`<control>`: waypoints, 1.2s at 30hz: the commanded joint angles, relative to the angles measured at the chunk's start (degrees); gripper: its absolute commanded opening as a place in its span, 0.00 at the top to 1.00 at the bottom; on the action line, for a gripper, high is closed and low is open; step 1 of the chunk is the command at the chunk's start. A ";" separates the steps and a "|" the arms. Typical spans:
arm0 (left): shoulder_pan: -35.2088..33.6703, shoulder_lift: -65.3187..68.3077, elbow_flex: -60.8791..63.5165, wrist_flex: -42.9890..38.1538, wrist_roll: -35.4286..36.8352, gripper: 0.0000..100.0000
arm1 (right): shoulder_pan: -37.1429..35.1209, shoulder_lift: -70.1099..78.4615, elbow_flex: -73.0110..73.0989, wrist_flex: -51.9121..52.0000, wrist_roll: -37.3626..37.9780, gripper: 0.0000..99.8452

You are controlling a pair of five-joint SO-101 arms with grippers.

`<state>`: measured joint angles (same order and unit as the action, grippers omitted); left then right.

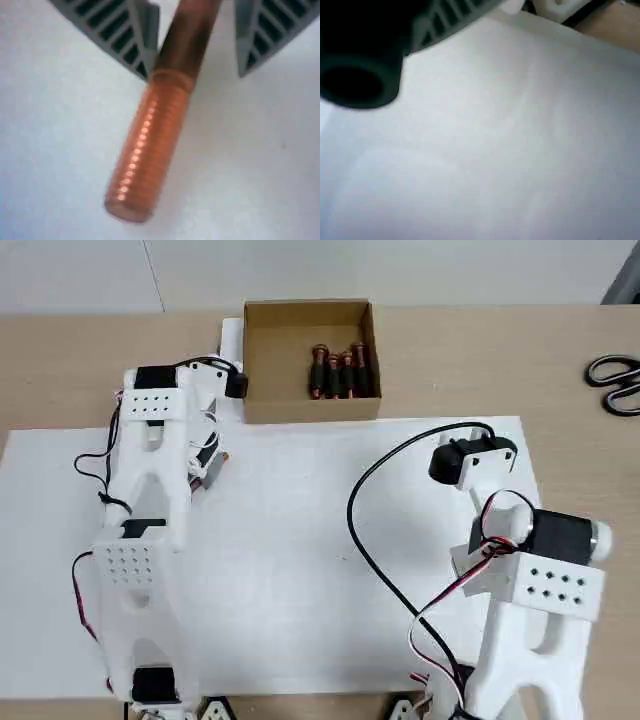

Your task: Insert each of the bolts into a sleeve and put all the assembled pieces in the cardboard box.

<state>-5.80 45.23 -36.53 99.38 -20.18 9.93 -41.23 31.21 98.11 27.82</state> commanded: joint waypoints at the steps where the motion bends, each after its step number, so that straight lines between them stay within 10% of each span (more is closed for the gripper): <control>1: -0.26 -0.26 -1.98 1.05 0.00 0.91 | 0.57 -1.36 -0.26 0.22 -0.44 1.00; 25: 8.88 -22.95 -1.36 1.05 30.24 0.99 | 0.48 -1.36 -0.26 0.22 -0.62 1.00; 36: 7.47 -23.38 12.70 1.05 64.26 0.99 | 0.48 -1.36 -0.26 0.22 -0.62 1.00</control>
<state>1.85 26.42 -24.40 99.56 36.88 9.93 -41.23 31.21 98.11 27.82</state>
